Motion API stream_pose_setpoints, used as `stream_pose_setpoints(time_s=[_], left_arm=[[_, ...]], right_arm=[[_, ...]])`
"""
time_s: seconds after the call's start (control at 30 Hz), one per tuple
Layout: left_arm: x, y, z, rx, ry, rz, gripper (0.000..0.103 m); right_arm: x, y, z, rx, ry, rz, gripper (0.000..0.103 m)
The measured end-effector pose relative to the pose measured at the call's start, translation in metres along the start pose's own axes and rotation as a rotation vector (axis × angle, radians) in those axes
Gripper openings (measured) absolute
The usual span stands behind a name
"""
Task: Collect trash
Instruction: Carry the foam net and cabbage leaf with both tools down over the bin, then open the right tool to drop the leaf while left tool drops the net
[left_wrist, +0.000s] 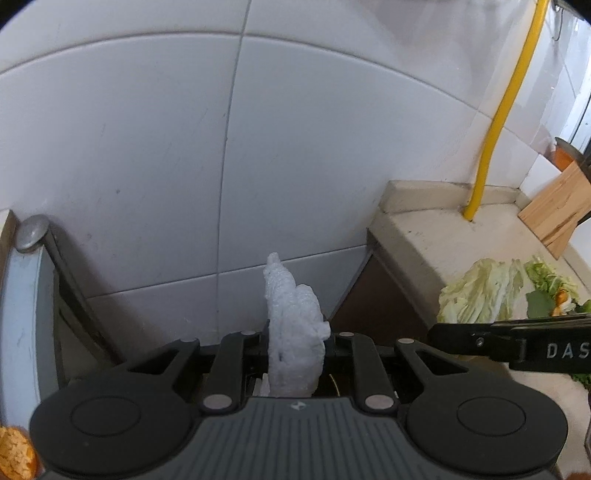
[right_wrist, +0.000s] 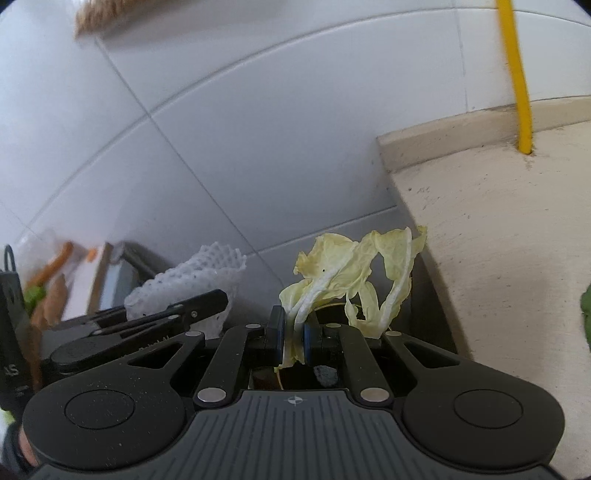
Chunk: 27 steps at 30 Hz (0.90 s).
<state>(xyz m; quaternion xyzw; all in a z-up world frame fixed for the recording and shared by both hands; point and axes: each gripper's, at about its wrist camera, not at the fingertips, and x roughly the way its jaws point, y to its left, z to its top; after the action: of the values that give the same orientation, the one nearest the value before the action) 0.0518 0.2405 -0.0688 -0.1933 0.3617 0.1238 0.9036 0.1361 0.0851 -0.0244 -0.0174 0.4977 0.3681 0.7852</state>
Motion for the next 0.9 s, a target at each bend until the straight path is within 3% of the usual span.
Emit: stream_pose_setpoints(time_s=[0.9], left_arm=[[0.039, 0.009, -0.013, 0.008, 0.180, 0.053, 0.013]], right_arm=[[0.089, 0.009, -0.014, -0.040, 0.176, -0.096, 0.015]])
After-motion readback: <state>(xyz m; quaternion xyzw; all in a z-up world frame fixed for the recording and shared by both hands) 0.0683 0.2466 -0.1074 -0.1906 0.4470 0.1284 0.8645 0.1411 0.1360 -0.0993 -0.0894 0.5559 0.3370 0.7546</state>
